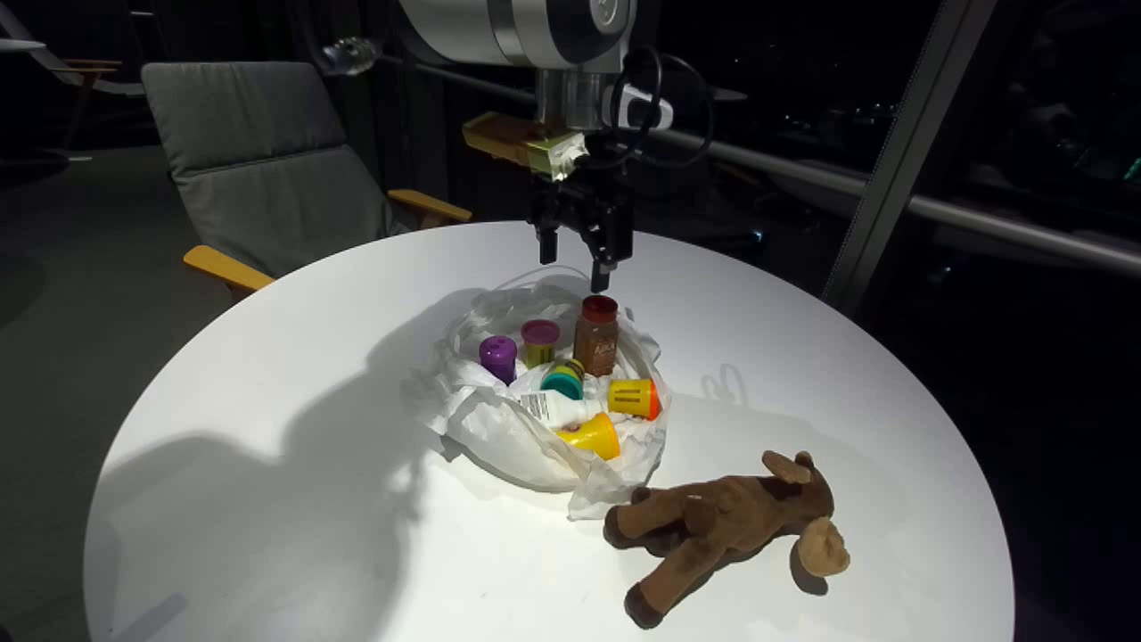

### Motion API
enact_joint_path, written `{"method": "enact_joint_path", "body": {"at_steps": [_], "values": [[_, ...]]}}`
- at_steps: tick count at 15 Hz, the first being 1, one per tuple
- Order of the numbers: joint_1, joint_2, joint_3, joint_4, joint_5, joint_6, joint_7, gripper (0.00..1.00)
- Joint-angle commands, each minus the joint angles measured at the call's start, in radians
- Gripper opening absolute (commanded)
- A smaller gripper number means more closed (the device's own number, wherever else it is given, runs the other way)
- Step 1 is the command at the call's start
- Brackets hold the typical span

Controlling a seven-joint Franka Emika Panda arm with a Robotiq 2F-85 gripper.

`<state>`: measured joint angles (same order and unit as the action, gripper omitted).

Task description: Pick up the objects from the plastic and put them on the table

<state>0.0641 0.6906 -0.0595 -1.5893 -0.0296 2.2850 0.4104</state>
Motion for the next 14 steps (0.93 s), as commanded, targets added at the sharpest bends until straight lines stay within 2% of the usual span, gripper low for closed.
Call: {"method": "enact_joint_path", "body": {"at_steps": [1,7,8,9,14], "values": [[-0.008,0.081,-0.015,0.125,0.012,-0.074,-0.032,1.0],[-0.029,0.156,-0.021,0.229,0.026,-0.134,-0.035,1.0],[-0.035,0.167,-0.018,0.247,0.031,-0.151,-0.037,0.91],[-0.04,0.177,-0.015,0.262,0.036,-0.173,-0.041,0.73],[-0.052,0.218,-0.011,0.331,0.051,-0.24,-0.049,0.34]]}}
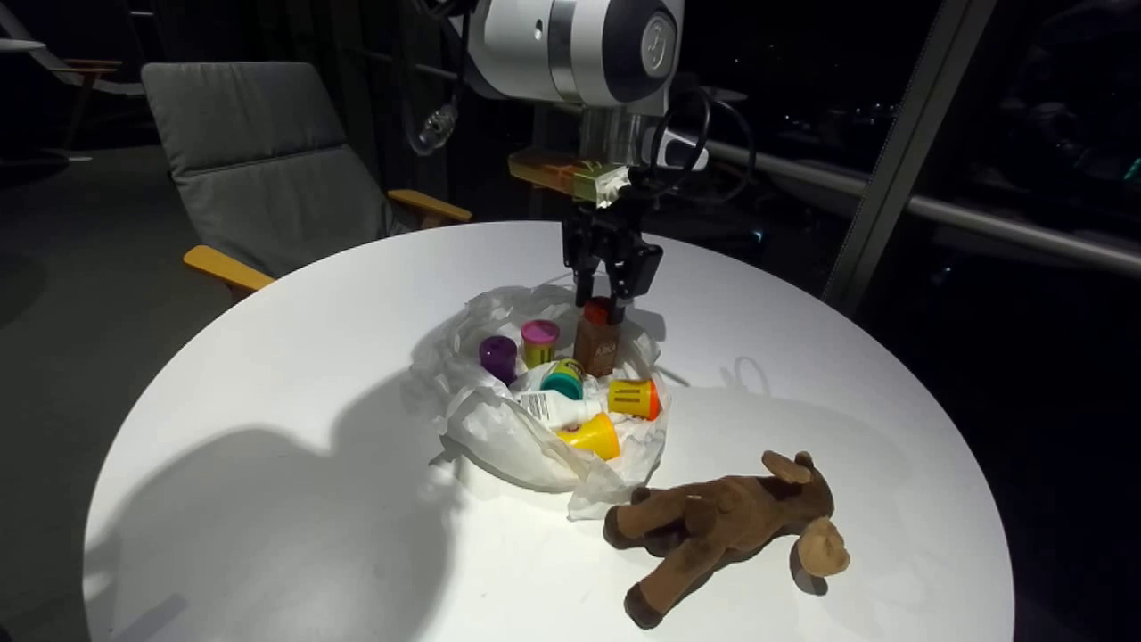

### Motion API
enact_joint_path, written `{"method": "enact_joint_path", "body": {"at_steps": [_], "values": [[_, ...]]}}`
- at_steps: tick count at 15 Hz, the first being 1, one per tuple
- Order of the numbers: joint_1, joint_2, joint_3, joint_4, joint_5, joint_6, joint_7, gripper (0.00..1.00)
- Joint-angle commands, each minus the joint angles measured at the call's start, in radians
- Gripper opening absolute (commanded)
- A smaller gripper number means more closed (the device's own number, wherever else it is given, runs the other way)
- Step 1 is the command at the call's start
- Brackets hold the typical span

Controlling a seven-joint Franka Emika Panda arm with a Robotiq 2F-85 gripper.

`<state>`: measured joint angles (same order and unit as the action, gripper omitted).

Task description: Pick up the objects from the plastic and put them on the table

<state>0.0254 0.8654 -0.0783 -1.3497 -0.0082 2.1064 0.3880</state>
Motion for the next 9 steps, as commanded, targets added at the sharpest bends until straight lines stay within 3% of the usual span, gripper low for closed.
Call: {"method": "enact_joint_path", "body": {"at_steps": [1,6,9], "values": [[-0.015,0.049,0.008,0.102,0.032,-0.071,-0.027,0.27],[-0.016,0.048,0.011,0.119,0.041,-0.101,-0.036,0.25],[0.007,-0.042,-0.003,0.011,0.024,-0.06,-0.012,0.25]]}}
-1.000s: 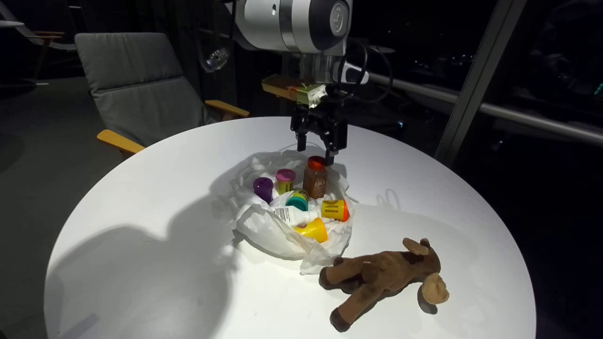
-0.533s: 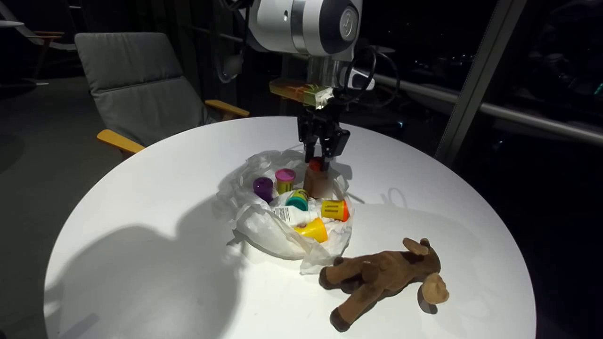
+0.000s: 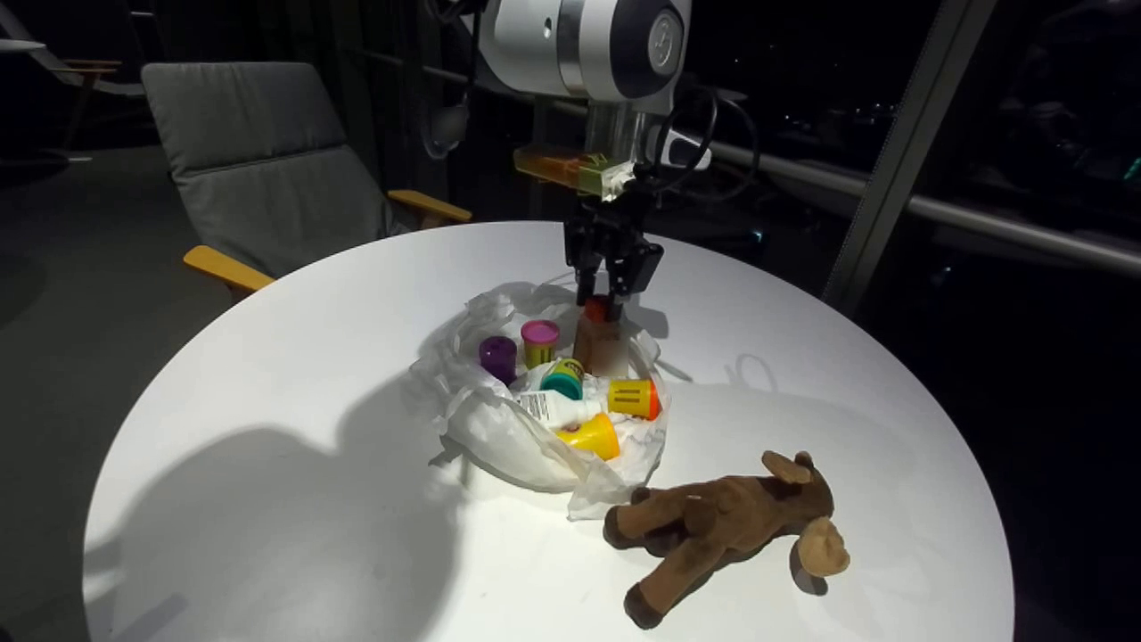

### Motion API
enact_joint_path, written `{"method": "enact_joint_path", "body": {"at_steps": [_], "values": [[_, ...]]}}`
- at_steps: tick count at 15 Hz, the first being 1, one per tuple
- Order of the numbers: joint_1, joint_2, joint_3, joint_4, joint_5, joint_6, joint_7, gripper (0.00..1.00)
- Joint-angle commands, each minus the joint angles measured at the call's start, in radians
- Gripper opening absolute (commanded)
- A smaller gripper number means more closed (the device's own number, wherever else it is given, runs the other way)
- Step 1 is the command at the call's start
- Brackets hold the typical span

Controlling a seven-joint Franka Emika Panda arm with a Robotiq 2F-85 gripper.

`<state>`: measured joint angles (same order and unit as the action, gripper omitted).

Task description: Pick up the objects from the plastic and put them on the table

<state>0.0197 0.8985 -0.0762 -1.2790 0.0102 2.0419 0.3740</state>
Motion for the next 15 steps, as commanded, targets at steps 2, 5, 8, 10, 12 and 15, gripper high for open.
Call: {"method": "enact_joint_path", "body": {"at_steps": [2,5,8,10,12,15], "values": [[0.041,-0.174,-0.016,-0.184,-0.014,0.064,0.019,0.25],[0.088,-0.283,-0.03,-0.311,-0.062,0.14,0.032,0.25],[0.15,-0.387,-0.024,-0.449,-0.137,0.19,0.051,0.25],[0.198,-0.455,-0.015,-0.55,-0.199,0.224,0.077,0.25],[0.242,-0.518,0.006,-0.652,-0.248,0.246,0.103,0.25],[0.305,-0.595,0.057,-0.779,-0.296,0.273,0.153,0.25]]}}
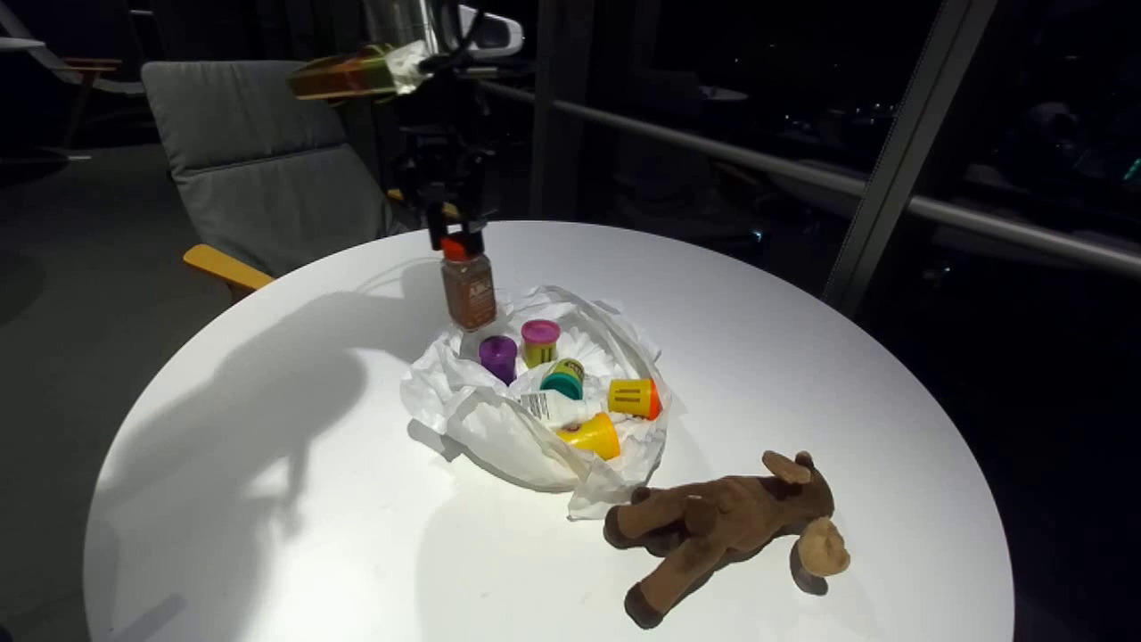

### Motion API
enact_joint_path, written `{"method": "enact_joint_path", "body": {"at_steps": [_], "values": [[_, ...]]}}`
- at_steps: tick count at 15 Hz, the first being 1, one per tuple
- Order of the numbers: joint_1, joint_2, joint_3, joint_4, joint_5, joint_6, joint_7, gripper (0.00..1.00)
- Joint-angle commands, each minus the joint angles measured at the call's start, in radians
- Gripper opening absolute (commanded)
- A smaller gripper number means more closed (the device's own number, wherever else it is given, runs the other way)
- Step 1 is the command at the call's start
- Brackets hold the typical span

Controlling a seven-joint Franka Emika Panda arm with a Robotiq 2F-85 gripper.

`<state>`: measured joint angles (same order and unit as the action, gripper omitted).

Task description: Pick up the objects from the plastic and put them on the table

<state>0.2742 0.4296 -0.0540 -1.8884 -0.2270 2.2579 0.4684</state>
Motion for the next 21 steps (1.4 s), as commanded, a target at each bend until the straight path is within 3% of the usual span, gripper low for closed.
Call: {"method": "enact_joint_path", "body": {"at_steps": [1,6,11,16,21], "values": [[0.078,-0.143,0.053,-0.2,-0.077,0.074,0.092,0.25],[0.141,-0.192,0.159,-0.267,-0.088,0.09,0.186,0.25],[0.206,0.053,0.225,-0.088,-0.059,0.07,0.299,0.25],[0.287,0.233,0.203,0.061,-0.056,0.066,0.359,0.25],[0.265,0.173,0.17,0.056,-0.051,0.081,0.345,0.25]]}}
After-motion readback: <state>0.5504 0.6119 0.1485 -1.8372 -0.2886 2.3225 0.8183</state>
